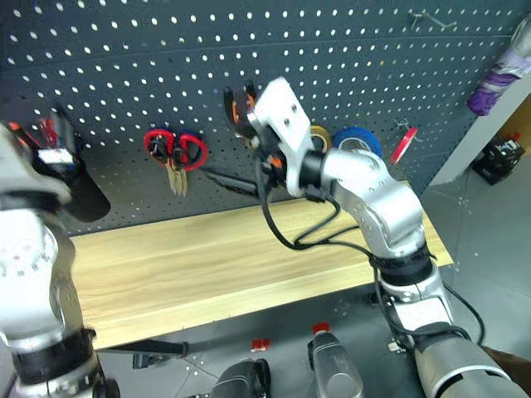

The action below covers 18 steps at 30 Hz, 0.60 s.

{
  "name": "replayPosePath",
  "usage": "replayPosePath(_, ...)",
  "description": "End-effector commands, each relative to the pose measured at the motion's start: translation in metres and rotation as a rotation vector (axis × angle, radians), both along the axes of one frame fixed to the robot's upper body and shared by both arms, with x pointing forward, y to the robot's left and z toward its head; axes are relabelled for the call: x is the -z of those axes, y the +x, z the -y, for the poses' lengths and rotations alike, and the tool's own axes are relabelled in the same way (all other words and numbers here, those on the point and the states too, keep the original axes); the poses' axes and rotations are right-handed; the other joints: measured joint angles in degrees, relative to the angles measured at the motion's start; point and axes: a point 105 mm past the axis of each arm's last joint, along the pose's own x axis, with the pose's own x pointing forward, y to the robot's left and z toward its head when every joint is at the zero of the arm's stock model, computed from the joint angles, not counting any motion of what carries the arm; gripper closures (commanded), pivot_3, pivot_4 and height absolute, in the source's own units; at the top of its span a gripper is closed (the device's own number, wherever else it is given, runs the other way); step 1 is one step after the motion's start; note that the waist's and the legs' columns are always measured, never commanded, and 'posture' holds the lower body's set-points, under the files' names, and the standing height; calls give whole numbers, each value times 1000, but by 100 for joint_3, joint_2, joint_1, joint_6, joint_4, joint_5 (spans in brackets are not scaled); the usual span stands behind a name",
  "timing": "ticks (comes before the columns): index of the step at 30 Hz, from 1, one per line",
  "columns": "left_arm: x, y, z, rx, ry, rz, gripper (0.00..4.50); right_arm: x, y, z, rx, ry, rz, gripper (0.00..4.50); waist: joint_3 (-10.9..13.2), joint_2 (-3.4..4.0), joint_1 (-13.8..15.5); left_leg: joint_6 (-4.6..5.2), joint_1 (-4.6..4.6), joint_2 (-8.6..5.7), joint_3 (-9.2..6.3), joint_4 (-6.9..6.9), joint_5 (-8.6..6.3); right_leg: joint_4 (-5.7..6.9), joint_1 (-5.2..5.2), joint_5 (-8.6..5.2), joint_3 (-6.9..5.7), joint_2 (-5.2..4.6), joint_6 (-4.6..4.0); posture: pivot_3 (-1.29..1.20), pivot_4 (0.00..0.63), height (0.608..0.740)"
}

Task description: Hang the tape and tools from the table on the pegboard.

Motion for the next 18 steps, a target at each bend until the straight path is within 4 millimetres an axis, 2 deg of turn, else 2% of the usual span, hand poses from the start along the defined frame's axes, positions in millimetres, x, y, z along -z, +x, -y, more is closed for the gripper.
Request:
replayPosePath(1, 5, -14, -1, -14, -11, -35, 789, 12, -9, 0, 16, -8, 71, 0, -5, -5, 10, 1, -9, 0, 1, 8, 1, -4, -2, 0, 2, 3, 0, -217, 134, 740)
replayPosePath(4, 34, -15, -7, -21, -85, -126, 789, 50, 3, 12, 148, -3, 66, 0, -118, 9, 77, 2, -4, 1, -3, 11, 1, 1, 1, -1, 3, 7, 0, -202, 120, 740)
replayPosePath(7, 64, -11, -11, 6, -192, -204, 789, 78, 25, 32, 345, 45, 55, 0, -210, 7, 170, 1, 2, -5, 5, 12, 1, -3, 8, -1, 12, 6, 0, -196, 105, 740)
replayPosePath(9, 74, -10, -12, 9, -232, -230, 789, 92, 35, 43, 447, 74, 28, 0, -268, 3, 226, 1, 6, -6, 4, 14, 0, -3, 12, 0, 13, 5, 0, -190, 100, 740)
replayPosePath(12, 96, -7, -1, 84, -235, -312, 789, 135, 51, 79, 661, 53, -12, 0, -354, 4, 331, 0, 7, -7, 3, 16, 0, -4, 13, 0, 13, 5, 0, -188, 85, 740)
replayPosePath(14, 118, -4, 2, 86, -305, -399, 789, 154, 58, 101, 784, 53, -41, 0, -396, 0, 390, -1, 15, -9, 0, 13, -1, -7, 23, -1, 13, 4, 0, -179, 75, 740)
replayPosePath(18, 118, -2, 2, 70, -303, -357, 789, 181, 66, 133, 920, -9, -43, 0, -460, 8, 472, 0, 35, -10, 5, 12, -1, -11, 43, -1, 18, 5, -1, -161, 60, 740)
